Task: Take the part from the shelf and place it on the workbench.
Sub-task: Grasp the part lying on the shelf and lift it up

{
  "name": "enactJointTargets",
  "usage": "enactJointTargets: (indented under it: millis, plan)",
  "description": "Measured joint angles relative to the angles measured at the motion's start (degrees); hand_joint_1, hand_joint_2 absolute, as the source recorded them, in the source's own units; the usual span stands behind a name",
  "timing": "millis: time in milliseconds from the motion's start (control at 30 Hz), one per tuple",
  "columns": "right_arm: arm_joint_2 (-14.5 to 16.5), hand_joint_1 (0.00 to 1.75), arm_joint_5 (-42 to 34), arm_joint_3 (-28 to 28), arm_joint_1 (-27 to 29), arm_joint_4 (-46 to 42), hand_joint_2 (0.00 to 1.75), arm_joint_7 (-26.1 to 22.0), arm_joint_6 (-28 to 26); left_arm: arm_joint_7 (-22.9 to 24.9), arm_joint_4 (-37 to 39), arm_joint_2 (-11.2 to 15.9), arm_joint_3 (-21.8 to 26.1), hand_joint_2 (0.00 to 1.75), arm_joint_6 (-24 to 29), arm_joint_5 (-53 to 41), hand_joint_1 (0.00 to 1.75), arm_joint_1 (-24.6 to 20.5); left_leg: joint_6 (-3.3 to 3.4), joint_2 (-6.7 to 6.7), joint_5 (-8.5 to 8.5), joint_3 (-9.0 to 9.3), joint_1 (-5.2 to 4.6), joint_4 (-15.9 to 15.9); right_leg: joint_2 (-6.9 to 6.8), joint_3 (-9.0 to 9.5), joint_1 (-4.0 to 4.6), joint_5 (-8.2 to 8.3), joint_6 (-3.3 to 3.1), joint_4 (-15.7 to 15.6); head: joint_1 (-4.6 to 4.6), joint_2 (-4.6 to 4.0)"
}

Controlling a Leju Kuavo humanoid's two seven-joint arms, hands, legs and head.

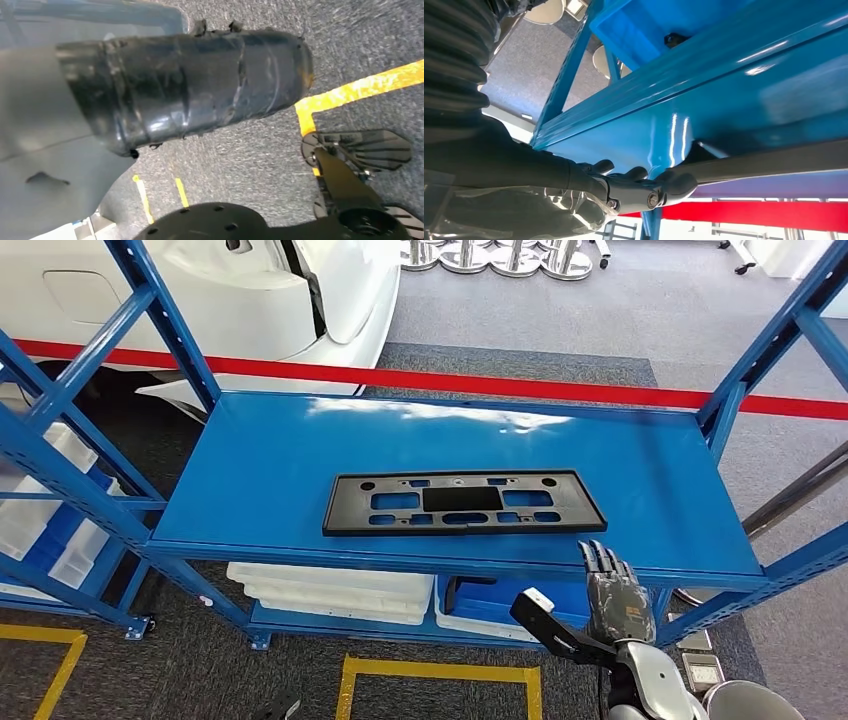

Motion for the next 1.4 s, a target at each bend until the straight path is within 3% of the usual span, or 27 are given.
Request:
enactJointTargets:
  millis: [100,167,233,267,300,333,400,433,500,600,667,733,767,800,833,900,967,1100,1167,1267,1400]
  plan:
    - [0.27,0.0,0.01,-0.02,-0.13,0.58,1.75,0.0,-0.03,-0.01,0.0,-0.09,-0.01,0.0,-0.48,0.19,0.0,0.0,1.33,-0.03,0.23,-0.05,0.04,-0.1,-0.02,-0.52,-0.21,-0.89,0.96,1.03,0.08,0.0]
    - [0.33,0.0,0.01,-0.05,-0.36,0.9,1.75,0.0,-0.03,0.0,-0.01,-0.41,0.0,0.0,-0.75,0.35,0.0,-0.11,1.94,0.0,0.33,0.01,0.15,-0.24,-0.04,-3.12,-0.25,-3.91,1.42,6.57,0.22,0.0]
    - [0.37,0.0,0.01,-0.03,-0.52,1.2,1.75,-0.01,-0.03,0.01,-0.01,-0.82,0.01,0.0,-0.9,0.46,0.0,-0.11,2.31,0.01,0.21,0.01,-0.01,-0.23,-0.04,-7.14,-0.25,-7.12,1.58,14.85,0.29,0.0]
    - [0.38,0.0,0.01,-0.02,-0.52,1.35,1.75,-0.03,-0.02,0.01,0.0,-0.95,0.01,0.0,-0.95,0.51,0.0,-0.09,2.4,-0.01,0.13,0.07,-0.11,-0.23,-0.04,-8.47,-0.25,-7.56,1.53,17.39,0.29,0.0]
    - [0.39,0.0,0.01,-0.02,-0.54,1.48,1.75,-0.08,0.0,0.01,-0.01,-1.02,0.01,0.0,-0.95,0.55,0.0,-0.07,2.46,-0.04,0.04,0.19,-0.22,-0.23,-0.04,-8.77,-0.22,-6.87,1.36,17.66,0.29,0.0]
    - [0.4,0.0,0.01,-0.01,-0.62,1.57,1.75,-0.14,0.02,0.01,-0.01,-1.04,0.01,0.0,-0.96,0.57,0.0,-0.07,2.47,-0.09,-0.07,0.39,-0.34,-0.23,-0.04,-7.93,-0.17,-5.18,1.04,15.58,0.29,0.0]
    - [0.42,0.0,0.02,-0.01,-0.99,1.66,1.75,-0.32,0.03,0.01,-0.01,-1.05,0.0,0.0,-0.99,0.58,0.0,-0.09,2.35,-0.17,-0.35,0.86,-0.54,-0.23,-0.05,-4.25,0.13,-1.11,-0.01,7.58,0.28,0.0]
    - [0.44,0.0,0.05,-0.01,-1.23,1.67,1.75,-0.43,0.05,0.02,-0.01,-1.05,-0.01,0.0,-1.04,0.58,0.0,-0.11,2.18,-0.2,-0.51,0.97,-0.64,-0.21,-0.1,-2.58,0.33,-0.04,-0.53,4.03,0.29,0.0]
    - [0.49,0.0,0.14,0.01,-1.58,1.71,1.75,-0.63,0.09,0.04,0.0,-1.08,-0.02,0.0,-1.13,0.61,0.0,-0.12,1.64,-0.17,-0.67,0.94,-0.68,-0.26,-0.18,-1.09,0.66,0.11,-1.11,0.76,0.26,0.0]
    - [0.67,0.0,0.42,0.07,-1.75,1.72,1.75,-0.75,0.15,0.04,-0.01,-1.09,-0.02,0.0,-1.24,0.69,0.0,-0.15,0.69,-0.08,-1.23,1.03,-0.63,-0.08,-0.16,-0.05,0.41,0.18,-1.43,-0.66,0.21,0.0]
    - [0.9,0.0,0.63,0.11,-2.02,1.64,1.75,-0.78,0.26,0.07,-0.02,-0.94,-0.02,0.0,-1.26,0.8,0.0,-0.21,0.14,-0.04,-3.44,-0.89,-0.57,4.02,-0.25,0.96,0.08,0.43,-1.72,-1.62,0.04,0.0]
    - [1.1,0.0,0.79,0.19,-2.25,1.59,1.75,-0.79,0.52,0.13,-0.02,-0.62,-0.02,0.0,-1.32,0.94,0.0,-0.08,-0.28,-0.01,-6.25,-5.19,-0.41,11.65,-0.27,1.28,0.1,0.23,-1.96,-1.76,-0.08,0.0]
    - [1.23,0.0,0.89,0.24,-2.26,1.58,1.75,-0.79,0.68,0.14,-0.02,-0.48,-0.02,0.0,-1.39,1.01,0.0,0.06,-0.43,0.02,-6.71,-7.02,-0.33,14.47,-0.26,1.42,0.1,0.03,-2.02,-1.74,-0.09,0.0]
    - [1.34,0.0,0.98,0.3,-2.24,1.57,1.75,-0.79,0.81,0.14,-0.02,-0.39,-0.02,0.0,-1.46,1.04,0.0,0.19,-0.57,0.06,-6.03,-7.98,-0.26,15.33,-0.22,1.66,0.08,-0.23,-2.0,-1.69,-0.09,0.0]
    - [1.44,0.0,1.07,0.34,-2.23,1.52,1.75,-0.79,0.9,0.14,-0.02,-0.35,-0.02,0.0,-1.52,1.06,0.0,0.26,-0.68,0.12,-4.32,-7.84,-0.19,14.03,-0.17,1.97,0.04,-0.53,-1.91,-1.63,-0.1,0.0]
    - [1.56,0.0,1.18,0.39,-2.26,1.37,1.75,-0.79,0.93,0.14,-0.02,-0.33,-0.02,0.0,-1.54,1.07,0.0,0.28,-0.76,0.3,0.43,-4.91,-0.05,6.73,-0.09,2.79,-0.03,-1.39,-1.47,-1.39,-0.09,0.0]
    - [1.62,0.0,1.2,0.4,-2.38,1.22,1.75,-0.79,0.96,0.19,-0.01,-0.33,-0.02,0.0,-1.51,1.07,0.0,0.21,-0.34,0.37,2.32,-2.34,-0.08,1.13,-0.02,3.22,0.13,-2.25,-0.78,-0.97,-0.05,0.0]
    - [1.75,0.0,1.24,0.49,-2.5,0.78,1.75,-0.79,1.02,0.15,0.0,-0.34,-0.03,0.0,-1.54,1.07,0.0,0.26,1.26,0.32,1.5,-1.33,-0.15,0.19,-0.02,3.29,0.19,-3.24,0.44,-0.66,-0.06,0.0]
    - [1.75,0.0,1.34,0.5,-2.7,0.63,1.75,-0.79,1.02,0.09,-0.01,-0.52,-0.04,0.0,-1.54,1.07,0.0,0.21,1.88,0.27,1.42,-0.54,0.05,-0.01,-0.05,1.71,0.12,-4.97,1.03,2.69,0.13,0.0]
    - [1.73,0.0,1.45,0.49,-2.91,0.62,1.75,-0.79,1.02,0.1,-0.02,-0.74,-0.04,0.0,-1.49,1.07,0.0,0.17,2.13,0.24,1.38,-0.41,0.05,-0.01,-0.06,-0.54,0.05,-6.67,1.33,7.07,0.3,0.0]
    - [1.73,0.0,1.45,0.49,-2.91,0.62,1.75,-0.79,1.02,0.1,-0.02,-0.75,-0.04,0.0,-1.49,1.07,0.0,0.16,2.13,0.24,1.38,-0.41,0.05,-0.01,-0.06,-0.63,0.05,-6.73,1.33,7.23,0.3,0.0]
